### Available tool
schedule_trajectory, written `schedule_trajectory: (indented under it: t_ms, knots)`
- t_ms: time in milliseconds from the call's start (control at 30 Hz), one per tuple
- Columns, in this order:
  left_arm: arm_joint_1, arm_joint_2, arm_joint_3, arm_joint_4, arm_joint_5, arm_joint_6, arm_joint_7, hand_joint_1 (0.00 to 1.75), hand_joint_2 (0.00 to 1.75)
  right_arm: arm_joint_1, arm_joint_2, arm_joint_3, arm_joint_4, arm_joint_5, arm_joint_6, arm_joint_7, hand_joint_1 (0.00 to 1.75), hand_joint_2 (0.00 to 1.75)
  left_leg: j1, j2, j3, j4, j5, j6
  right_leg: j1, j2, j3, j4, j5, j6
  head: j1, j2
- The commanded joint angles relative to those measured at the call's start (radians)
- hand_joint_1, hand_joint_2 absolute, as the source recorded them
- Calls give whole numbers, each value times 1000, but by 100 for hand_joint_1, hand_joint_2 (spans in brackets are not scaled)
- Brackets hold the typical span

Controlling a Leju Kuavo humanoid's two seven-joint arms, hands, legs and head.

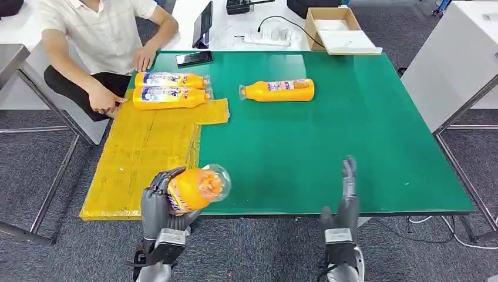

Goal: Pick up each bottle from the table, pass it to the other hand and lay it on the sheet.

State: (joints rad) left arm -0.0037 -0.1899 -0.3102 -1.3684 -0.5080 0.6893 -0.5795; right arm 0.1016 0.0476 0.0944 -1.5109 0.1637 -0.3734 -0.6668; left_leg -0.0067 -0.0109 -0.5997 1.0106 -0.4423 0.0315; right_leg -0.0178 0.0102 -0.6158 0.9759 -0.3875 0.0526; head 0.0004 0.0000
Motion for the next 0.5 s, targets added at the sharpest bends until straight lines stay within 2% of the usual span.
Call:
schedule_trajectory:
  t_ms: [33, 100, 133, 233, 267, 333, 400, 500]
  knots:
    - [-150, 33, 35, 259, -184, -63, 181, 168, 175, -22, 89, -170, -17, -44, 0, -31, 0, 0, 1, 0, 5, -2, 0, -2, 1, -2, 5, -1, -1, -3, 0, 0]
    - [-172, 44, 20, 293, -189, -64, 192, 162, 175, -25, 89, -168, -12, -49, 12, -31, 0, 0, 1, -2, 6, -3, 0, -3, 1, -4, 7, -2, -1, -3, 0, 0]
    - [-189, 55, -1, 325, -233, -55, 228, 168, 175, -27, 90, -167, -11, -48, 16, -31, 0, 0, 1, -2, 4, -2, 0, -2, 1, -3, 5, -2, -1, -2, 0, 0]
    - [-285, 89, -53, 490, -303, -182, 366, 164, 175, -51, 107, -190, 22, -66, 37, -31, 0, 0, 0, 0, 3, -2, 0, -2, 1, -1, 3, -1, 0, -2, 0, 0]
    - [-317, 93, -50, 548, -301, -202, 375, 152, 175, -64, 109, -197, 38, -65, 39, -31, 0, 0, 1, 0, 5, -2, 0, -3, 1, -2, 5, -2, 0, -3, 0, 0]
    - [-401, 89, 3, 716, -231, -241, 348, 175, 175, -89, 110, -211, 85, -65, 51, -27, 0, 0, 1, -1, 5, -2, 1, -2, 1, -2, 5, -2, 0, -2, 0, 0]
    - [-466, 106, 25, 833, -244, -212, 361, 175, 175, -109, 101, -207, 147, -56, 72, -7, 0, 0, 2, 0, 6, -3, 1, -3, 2, -1, 7, -3, 1, -3, 0, 0]
    - [-476, 110, 33, 850, -240, -214, 350, 175, 175, -109, 100, -207, 156, -54, 74, -9, 0, 0, 2, 1, 9, -3, 1, -3, 2, 0, 10, -3, 1, -3, 0, 0]
